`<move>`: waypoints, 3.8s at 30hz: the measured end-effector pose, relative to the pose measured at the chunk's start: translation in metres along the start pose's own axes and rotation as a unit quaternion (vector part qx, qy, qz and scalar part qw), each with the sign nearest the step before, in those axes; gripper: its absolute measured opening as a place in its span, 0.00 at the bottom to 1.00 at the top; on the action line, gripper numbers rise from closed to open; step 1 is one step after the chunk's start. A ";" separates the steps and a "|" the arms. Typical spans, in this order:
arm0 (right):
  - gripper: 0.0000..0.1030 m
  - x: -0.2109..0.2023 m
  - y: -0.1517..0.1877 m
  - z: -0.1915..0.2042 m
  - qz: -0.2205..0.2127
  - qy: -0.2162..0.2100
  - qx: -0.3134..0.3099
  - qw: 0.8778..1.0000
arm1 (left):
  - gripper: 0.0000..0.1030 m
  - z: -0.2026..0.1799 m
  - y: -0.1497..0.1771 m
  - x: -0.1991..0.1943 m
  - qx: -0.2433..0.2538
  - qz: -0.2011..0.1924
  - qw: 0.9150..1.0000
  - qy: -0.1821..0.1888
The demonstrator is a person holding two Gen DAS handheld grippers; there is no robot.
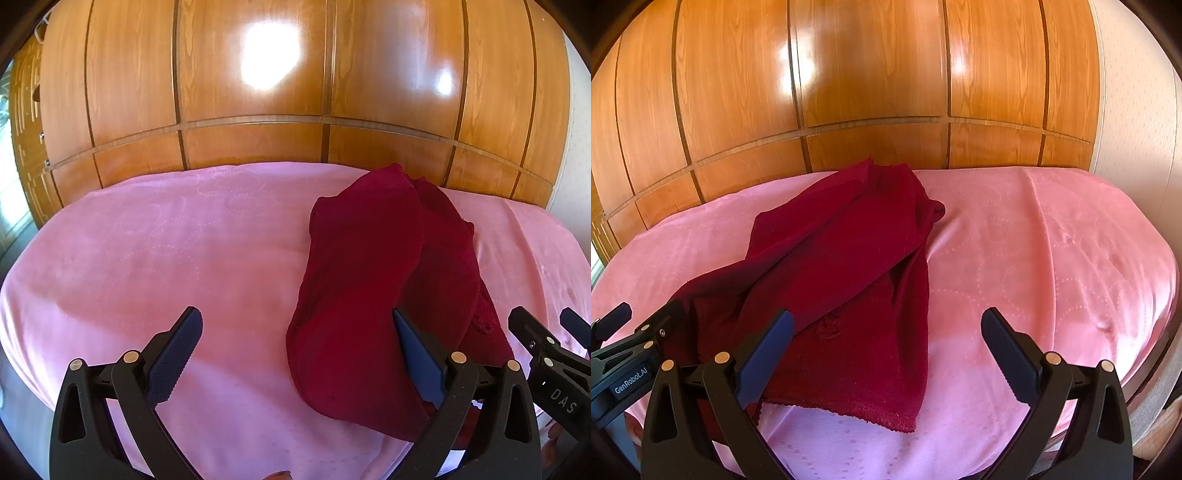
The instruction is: Fold small clothes
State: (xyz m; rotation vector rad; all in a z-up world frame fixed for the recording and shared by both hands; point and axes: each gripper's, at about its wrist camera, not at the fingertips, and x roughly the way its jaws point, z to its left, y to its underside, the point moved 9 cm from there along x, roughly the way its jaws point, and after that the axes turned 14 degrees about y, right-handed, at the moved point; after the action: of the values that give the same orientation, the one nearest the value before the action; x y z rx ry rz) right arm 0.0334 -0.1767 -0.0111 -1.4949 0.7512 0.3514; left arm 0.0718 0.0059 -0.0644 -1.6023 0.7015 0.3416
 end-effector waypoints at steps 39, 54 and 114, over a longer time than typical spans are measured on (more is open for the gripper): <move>0.98 0.008 0.003 -0.008 0.010 -0.026 0.021 0.999 | 0.96 -0.006 -0.004 0.000 0.018 0.011 1.000 -0.001; 0.97 0.017 -0.002 -0.025 0.033 -0.070 0.061 0.995 | 0.48 -0.024 0.004 0.028 0.048 0.066 0.995 0.058; 0.05 0.073 -0.137 -0.085 0.044 -0.186 0.066 0.979 | 0.03 0.096 -0.083 0.011 -0.136 0.047 0.959 0.245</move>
State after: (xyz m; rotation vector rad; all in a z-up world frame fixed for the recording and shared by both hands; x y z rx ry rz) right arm 0.1555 -0.2876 0.0547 -1.2252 0.5304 0.6178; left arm 0.1485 0.0985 -0.0214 -1.9454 1.1504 0.1076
